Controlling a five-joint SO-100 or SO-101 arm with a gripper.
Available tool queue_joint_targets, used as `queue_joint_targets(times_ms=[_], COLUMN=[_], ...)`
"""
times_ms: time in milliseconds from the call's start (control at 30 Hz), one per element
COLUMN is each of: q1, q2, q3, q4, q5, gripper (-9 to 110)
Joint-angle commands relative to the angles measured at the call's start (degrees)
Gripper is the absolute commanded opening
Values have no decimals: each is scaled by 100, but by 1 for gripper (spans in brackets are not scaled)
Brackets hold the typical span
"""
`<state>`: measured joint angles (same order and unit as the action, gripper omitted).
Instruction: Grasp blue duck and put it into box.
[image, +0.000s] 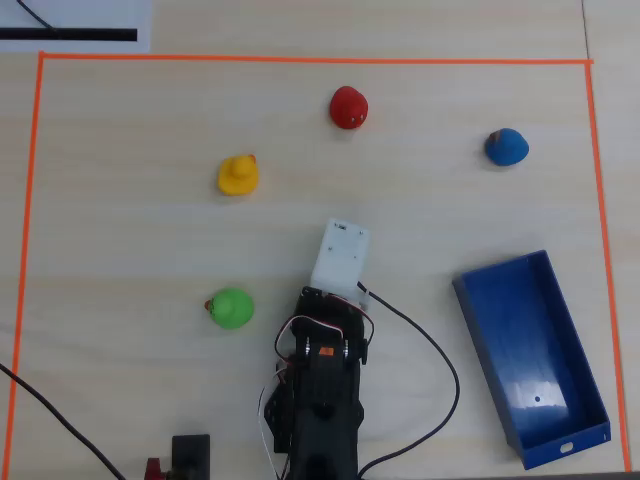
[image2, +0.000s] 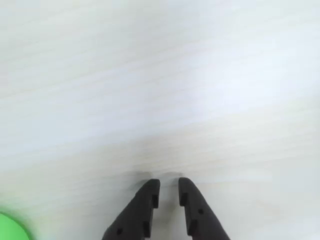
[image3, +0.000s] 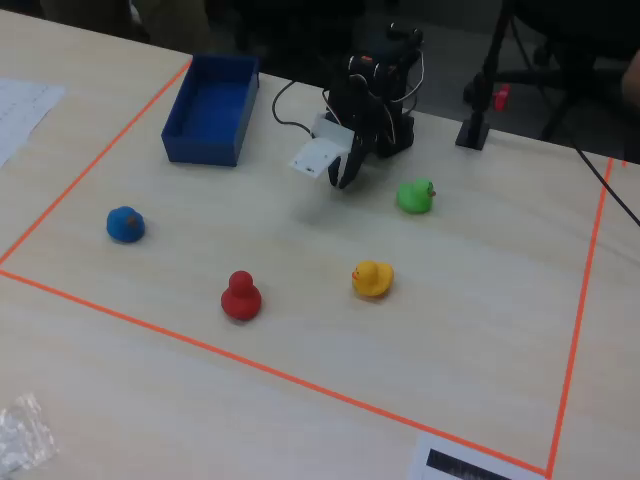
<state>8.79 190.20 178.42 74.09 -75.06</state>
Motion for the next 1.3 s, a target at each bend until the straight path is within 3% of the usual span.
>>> queue_joint_targets(times_ms=[0,667,867,967,1267], q1=[-35,-88,-149,158,1793], q2=[-62,-62,-62,-360,-4860], q3=[-18,-18,-18,-158,-3208], q4=[105,105,114,-1151,-5634], q5=[9,0,-88,-158,-1002], gripper=[2,5,0,6,23])
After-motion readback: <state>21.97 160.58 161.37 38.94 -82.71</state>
